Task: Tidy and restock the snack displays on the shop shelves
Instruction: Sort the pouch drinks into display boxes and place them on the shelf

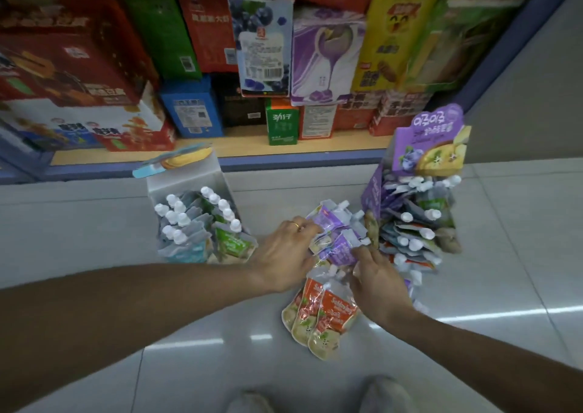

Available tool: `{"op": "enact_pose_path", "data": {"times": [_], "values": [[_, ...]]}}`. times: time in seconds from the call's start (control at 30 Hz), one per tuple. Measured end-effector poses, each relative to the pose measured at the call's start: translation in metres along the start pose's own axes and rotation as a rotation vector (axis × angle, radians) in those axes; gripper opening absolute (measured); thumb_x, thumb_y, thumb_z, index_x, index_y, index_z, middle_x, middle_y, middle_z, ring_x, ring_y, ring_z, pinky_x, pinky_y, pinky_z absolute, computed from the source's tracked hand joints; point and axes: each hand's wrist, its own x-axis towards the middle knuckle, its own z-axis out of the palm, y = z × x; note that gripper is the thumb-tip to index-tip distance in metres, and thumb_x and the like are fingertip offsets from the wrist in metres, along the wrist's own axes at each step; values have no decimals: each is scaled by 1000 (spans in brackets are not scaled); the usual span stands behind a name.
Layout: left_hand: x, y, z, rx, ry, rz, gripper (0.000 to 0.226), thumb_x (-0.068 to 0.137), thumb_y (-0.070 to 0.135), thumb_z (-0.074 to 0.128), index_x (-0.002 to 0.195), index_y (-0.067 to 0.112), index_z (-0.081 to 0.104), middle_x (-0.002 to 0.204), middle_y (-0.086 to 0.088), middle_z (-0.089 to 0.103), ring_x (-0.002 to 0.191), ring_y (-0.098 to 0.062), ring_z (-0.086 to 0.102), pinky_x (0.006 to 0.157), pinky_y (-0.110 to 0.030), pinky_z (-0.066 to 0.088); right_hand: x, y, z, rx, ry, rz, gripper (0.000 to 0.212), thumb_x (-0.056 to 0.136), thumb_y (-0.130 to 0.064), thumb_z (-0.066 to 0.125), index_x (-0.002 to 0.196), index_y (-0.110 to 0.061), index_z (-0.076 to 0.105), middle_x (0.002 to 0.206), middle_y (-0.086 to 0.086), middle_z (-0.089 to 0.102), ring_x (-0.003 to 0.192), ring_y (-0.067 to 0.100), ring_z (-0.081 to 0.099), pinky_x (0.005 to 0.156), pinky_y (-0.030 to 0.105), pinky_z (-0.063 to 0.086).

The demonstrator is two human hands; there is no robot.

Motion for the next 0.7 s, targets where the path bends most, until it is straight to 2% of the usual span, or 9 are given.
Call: {"op": "enact_pose_path", "data": {"times": [0.17, 0.2, 0.27, 0.3, 0.37, 0.47, 0.53, 0.63, 0.7], "values": [[4, 12, 65, 155, -171, 79, 90, 91, 66, 58, 162, 30, 17, 172, -5, 7, 156, -24, 12, 121, -40, 28, -5, 18, 11, 115, -263, -109, 65, 93, -11, 58, 153, -16, 33, 160, 10, 33, 149, 29, 28, 120, 39, 31], [1, 11, 71, 171, -179, 75, 93, 90, 67, 59, 163, 27, 15, 172, -4, -1, 157, -24, 6, 120, -41, 30, -8, 21, 13, 143, -273, -141, 67, 93, -10, 58, 154, -17, 34, 162, 10, 31, 151, 28, 26, 121, 40, 30], [-2, 7, 78, 138, -170, 56, 90, 91, 57, 65, 161, 20, 21, 172, -3, -6, 158, -24, 3, 119, -42, 35, -18, 31, 16, 151, -191, -168, 64, 87, -13, 64, 147, -18, 44, 155, 8, 42, 144, 30, 39, 113, 43, 41], [-3, 5, 79, 96, -151, 34, 84, 90, 50, 68, 157, 18, 28, 172, -3, -4, 157, -24, 5, 118, -42, 38, -23, 36, 15, 115, -121, -148, 62, 82, -17, 68, 141, -18, 49, 147, 7, 50, 134, 32, 50, 103, 43, 49], [-3, 4, 79, 5, -103, -18, 74, 86, 39, 72, 148, 17, 38, 171, -4, 0, 156, -25, 12, 115, -41, 41, -33, 47, 11, -43, -28, -35, 68, 75, -28, 72, 139, -19, 51, 136, 9, 58, 116, 37, 59, 88, 43, 53], [-1, 0, 77, 7, -75, -66, 70, 76, 38, 71, 137, 16, 46, 170, -5, 7, 155, -24, 17, 116, -34, 38, -41, 63, 7, -235, -62, 84, 84, 74, -40, 71, 150, -23, 40, 137, 13, 55, 120, 38, 53, 94, 43, 49], [2, -1, 76, -3, -47, -125, 68, 72, 37, 72, 132, 16, 48, 162, -4, 23, 148, -23, 28, 113, -30, 38, -40, 67, 6, -270, -150, 119, 85, 80, -42, 67, 154, -24, 31, 140, 11, 49, 124, 35, 48, 95, 40, 46], [8, -1, 75, -169, -24, -234, 69, 68, 25, 80, 129, 23, 49, 136, 2, 36, 128, -21, 45, 94, -28, 45, -38, 66, 7, -238, -150, 104, 72, 82, -39, 61, 149, -22, 39, 133, 10, 56, 117, 34, 53, 91, 39, 48], [11, -1, 74, -286, -49, -272, 73, 68, 15, 82, 132, 28, 50, 130, 4, 34, 124, -19, 48, 94, -25, 46, -41, 61, 9, -66, -68, 96, 50, 83, -37, 54, 129, -18, 56, 117, 10, 66, 105, 35, 59, 78, 38, 49]]}}
